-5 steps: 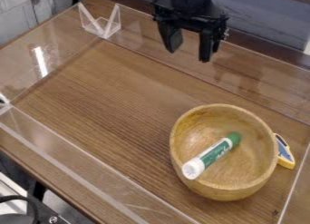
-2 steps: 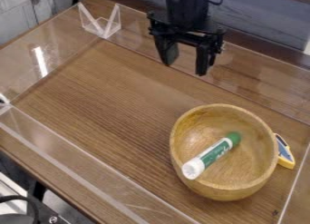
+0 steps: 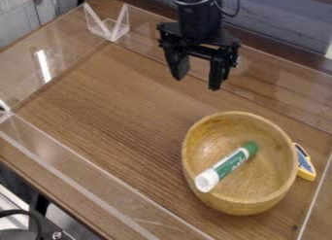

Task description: Remove the green marker from inside the brown bowl and put it on the table

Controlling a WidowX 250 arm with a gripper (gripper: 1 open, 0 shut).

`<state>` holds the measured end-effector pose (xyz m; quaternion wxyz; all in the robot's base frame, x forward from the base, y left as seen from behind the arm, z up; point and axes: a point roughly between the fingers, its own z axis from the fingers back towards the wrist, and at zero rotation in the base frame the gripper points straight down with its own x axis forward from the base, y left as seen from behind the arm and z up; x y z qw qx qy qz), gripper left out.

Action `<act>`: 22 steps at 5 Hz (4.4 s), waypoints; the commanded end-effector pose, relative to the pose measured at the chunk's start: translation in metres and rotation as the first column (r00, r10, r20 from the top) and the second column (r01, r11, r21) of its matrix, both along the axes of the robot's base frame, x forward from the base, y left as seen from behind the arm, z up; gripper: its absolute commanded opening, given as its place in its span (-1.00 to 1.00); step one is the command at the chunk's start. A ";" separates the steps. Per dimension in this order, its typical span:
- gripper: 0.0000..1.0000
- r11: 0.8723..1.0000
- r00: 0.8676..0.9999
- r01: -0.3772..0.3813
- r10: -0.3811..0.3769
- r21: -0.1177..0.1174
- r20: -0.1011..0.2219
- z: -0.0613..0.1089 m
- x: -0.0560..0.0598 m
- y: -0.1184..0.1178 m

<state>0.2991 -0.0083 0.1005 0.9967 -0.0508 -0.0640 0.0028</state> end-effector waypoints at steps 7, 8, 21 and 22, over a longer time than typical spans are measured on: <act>1.00 1.000 0.998 0.026 -0.026 0.003 -0.058 -0.020 -0.016 -0.028; 1.00 1.000 0.997 0.029 -0.028 0.003 -0.067 -0.022 -0.018 -0.032; 1.00 0.997 0.994 0.074 -0.073 0.011 -0.076 -0.032 -0.045 -0.086; 1.00 0.997 0.994 0.079 -0.078 0.016 -0.071 -0.033 -0.045 -0.087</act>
